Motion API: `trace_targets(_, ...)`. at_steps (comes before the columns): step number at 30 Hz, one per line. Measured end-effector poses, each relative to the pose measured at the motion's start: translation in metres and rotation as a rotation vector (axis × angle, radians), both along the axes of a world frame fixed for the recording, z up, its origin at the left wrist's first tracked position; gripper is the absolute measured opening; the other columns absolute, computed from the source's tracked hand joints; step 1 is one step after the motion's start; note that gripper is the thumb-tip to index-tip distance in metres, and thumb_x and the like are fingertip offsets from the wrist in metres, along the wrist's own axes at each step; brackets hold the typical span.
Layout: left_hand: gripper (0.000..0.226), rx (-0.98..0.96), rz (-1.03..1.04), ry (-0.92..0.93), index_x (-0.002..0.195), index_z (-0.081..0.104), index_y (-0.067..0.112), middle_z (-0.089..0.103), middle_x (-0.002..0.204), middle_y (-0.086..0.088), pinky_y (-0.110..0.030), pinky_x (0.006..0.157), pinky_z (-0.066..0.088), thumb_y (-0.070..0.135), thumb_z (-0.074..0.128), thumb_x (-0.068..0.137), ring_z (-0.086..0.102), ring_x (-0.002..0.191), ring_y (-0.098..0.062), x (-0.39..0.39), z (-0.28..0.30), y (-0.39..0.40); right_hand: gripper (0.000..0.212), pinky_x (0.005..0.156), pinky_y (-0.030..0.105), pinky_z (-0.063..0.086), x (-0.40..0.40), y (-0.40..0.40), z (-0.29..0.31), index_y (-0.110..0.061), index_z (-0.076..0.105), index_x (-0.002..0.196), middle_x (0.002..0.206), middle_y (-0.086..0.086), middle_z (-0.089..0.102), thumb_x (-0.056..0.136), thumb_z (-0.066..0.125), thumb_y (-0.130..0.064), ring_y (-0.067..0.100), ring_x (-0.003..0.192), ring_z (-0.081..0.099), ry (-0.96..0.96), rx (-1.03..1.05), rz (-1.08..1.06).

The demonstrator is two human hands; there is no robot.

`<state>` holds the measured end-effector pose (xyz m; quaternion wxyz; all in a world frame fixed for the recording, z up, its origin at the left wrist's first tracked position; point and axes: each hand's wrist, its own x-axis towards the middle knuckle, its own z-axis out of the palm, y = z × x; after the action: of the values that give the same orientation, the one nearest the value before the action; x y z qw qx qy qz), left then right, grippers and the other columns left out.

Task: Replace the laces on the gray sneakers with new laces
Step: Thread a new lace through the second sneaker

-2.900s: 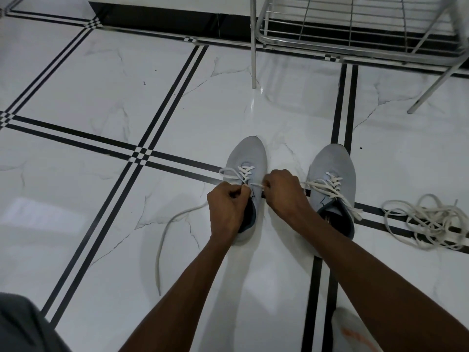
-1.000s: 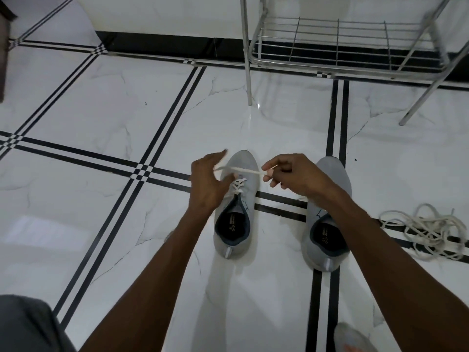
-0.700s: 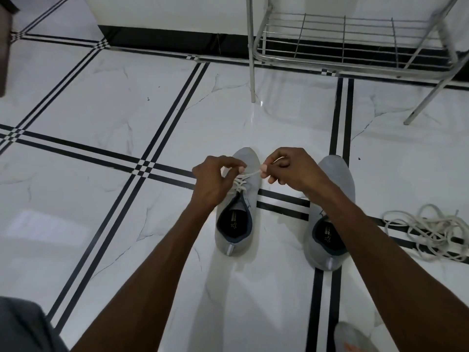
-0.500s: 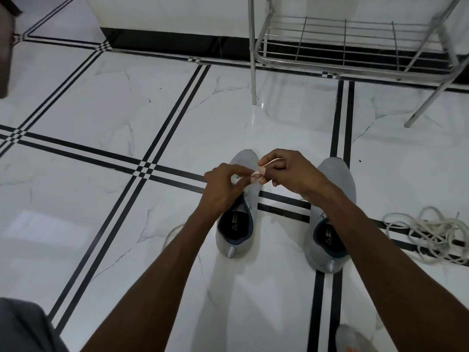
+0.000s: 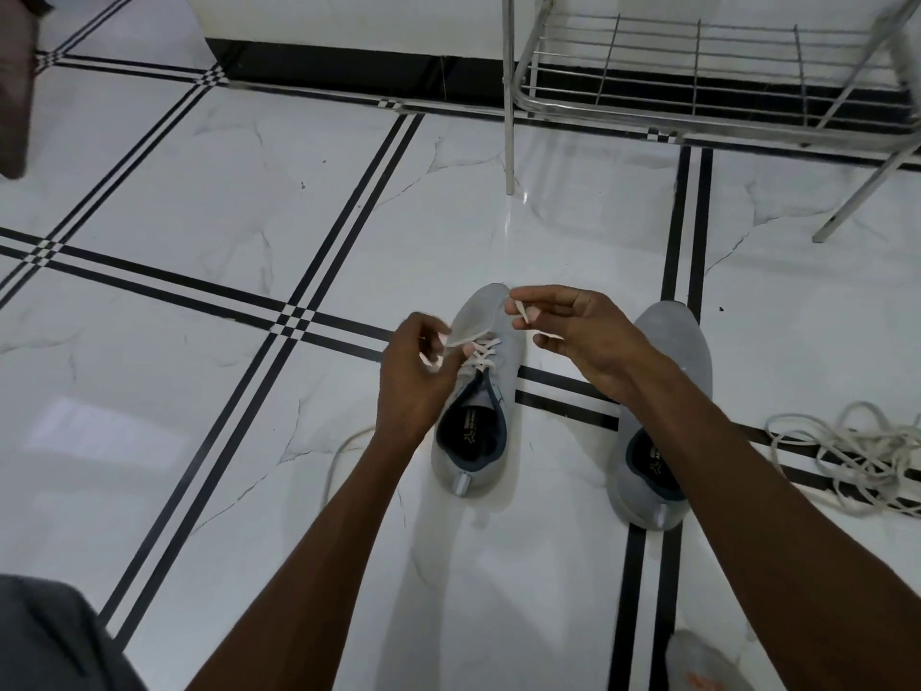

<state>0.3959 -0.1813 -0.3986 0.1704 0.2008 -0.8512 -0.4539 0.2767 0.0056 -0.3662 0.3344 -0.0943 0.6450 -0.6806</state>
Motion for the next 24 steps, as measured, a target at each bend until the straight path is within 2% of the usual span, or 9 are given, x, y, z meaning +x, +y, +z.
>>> trace_targets(3,0.024,0.024,-0.094,-0.11,0.085,0.068,0.02,0.067,0.077,0.008,-0.013,0.064,0.045,0.036,0.085,0.081,0.062,0.074,-0.009,0.018,-0.014,0.001,0.015,0.078,0.027,0.054,0.002,-0.01,-0.012,-0.013,0.077,0.103,0.093,0.003,0.078,0.089,0.075,-0.016,0.014,0.087,0.074,0.261,0.203,-0.095)
trace_targets(5,0.023,-0.003,-0.105,-0.163,0.088,0.071,0.022,0.069,0.081,0.011,-0.012,0.066,0.046,0.038,0.085,0.08,0.064,0.078,-0.006,0.024,-0.025,0.001,0.009,0.074,0.024,0.053,0.005,-0.018,-0.018,-0.016,0.079,0.092,0.084,-0.002,0.077,0.089,0.075,-0.024,0.01,0.077,0.072,0.446,0.32,-0.086)
trace_targets(7,0.022,-0.036,-0.089,-0.167,0.098,0.074,0.021,0.071,0.088,0.012,-0.012,0.07,0.048,0.037,0.082,0.084,0.065,0.083,-0.002,0.026,-0.031,0.001,0.008,0.076,0.017,0.048,0.011,-0.025,-0.023,-0.018,0.08,0.088,0.089,-0.003,0.072,0.088,0.075,-0.024,0.007,0.08,0.066,0.655,0.388,-0.001)
trace_targets(9,0.02,-0.022,-0.092,-0.135,0.102,0.078,0.02,0.074,0.091,0.01,-0.012,0.074,0.051,0.034,0.077,0.089,0.067,0.084,0.0,0.025,-0.032,0.002,0.006,0.081,0.016,0.047,0.019,-0.032,-0.028,-0.016,0.08,0.088,0.096,-0.002,0.067,0.086,0.076,-0.021,0.007,0.087,0.062,0.767,0.385,0.113)
trace_targets(12,0.017,0.033,-0.068,-0.135,0.103,0.08,0.02,0.078,0.094,0.008,-0.014,0.079,0.053,0.032,0.072,0.094,0.07,0.086,-0.001,0.024,-0.031,0.002,0.008,0.08,0.028,0.052,0.031,-0.039,-0.033,-0.018,0.08,0.09,0.09,-0.003,0.074,0.087,0.074,-0.017,0.009,0.083,0.065,0.777,0.421,0.283)
trace_targets(16,0.016,0.295,0.002,-0.158,0.102,0.081,0.018,0.079,0.093,0.006,-0.032,0.088,0.06,0.028,0.073,0.094,0.074,0.09,-0.009,0.026,-0.036,-0.003,0.013,0.078,0.034,0.056,0.035,-0.043,-0.035,-0.021,0.078,0.096,0.086,-0.004,0.074,0.084,0.075,-0.018,0.011,0.079,0.066,0.781,0.496,0.246)
trace_targets(20,0.015,0.481,0.049,-0.147,0.101,0.081,0.014,0.079,0.092,-0.001,-0.047,0.091,0.06,0.025,0.074,0.093,0.074,0.093,-0.021,0.028,-0.041,-0.003,0.01,0.078,0.031,0.055,0.034,-0.048,-0.035,-0.017,0.081,0.093,0.09,0.0,0.075,0.085,0.074,-0.015,0.014,0.079,0.067,0.817,0.56,0.286)
trace_targets(24,0.015,0.545,0.102,-0.157,0.097,0.081,0.014,0.078,0.09,-0.005,-0.053,0.092,0.058,0.026,0.074,0.092,0.073,0.093,-0.028,0.026,-0.044,0.0,0.011,0.07,0.031,0.055,0.036,-0.049,-0.036,-0.012,0.078,0.088,0.083,0.003,0.073,0.085,0.067,-0.012,0.017,0.074,0.066,0.86,0.589,0.278)
